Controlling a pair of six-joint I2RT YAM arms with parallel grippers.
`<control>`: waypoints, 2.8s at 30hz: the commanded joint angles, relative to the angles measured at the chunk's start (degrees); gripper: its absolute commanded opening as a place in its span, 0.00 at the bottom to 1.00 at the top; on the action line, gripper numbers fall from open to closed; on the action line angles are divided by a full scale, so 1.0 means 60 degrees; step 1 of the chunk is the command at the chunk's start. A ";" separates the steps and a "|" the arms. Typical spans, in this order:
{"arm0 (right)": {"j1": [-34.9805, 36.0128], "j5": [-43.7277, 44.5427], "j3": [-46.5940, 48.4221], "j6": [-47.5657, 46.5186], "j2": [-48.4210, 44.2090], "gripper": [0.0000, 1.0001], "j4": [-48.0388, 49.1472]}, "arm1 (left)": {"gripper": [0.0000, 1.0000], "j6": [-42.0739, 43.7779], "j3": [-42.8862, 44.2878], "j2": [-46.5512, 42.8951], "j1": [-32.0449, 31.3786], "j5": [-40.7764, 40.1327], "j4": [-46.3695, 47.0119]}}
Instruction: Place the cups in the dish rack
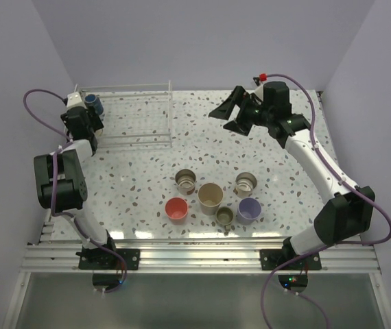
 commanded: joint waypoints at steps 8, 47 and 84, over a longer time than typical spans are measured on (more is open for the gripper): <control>-0.0022 0.0222 -0.0208 -0.0331 -0.0354 0.91 -0.0098 | 1.00 -0.0351 -0.0234 -0.0565 0.0259 0.0174 0.0374; 0.3684 0.2992 0.1038 -0.3569 0.3600 0.73 -0.3980 | 0.98 -0.3853 -0.1582 -0.7860 -0.0547 0.1639 -0.6042; 0.2586 0.1472 0.5211 -0.2326 0.3647 0.00 -0.4290 | 1.00 -0.3776 0.0161 -0.7832 -0.0855 0.2751 -0.6001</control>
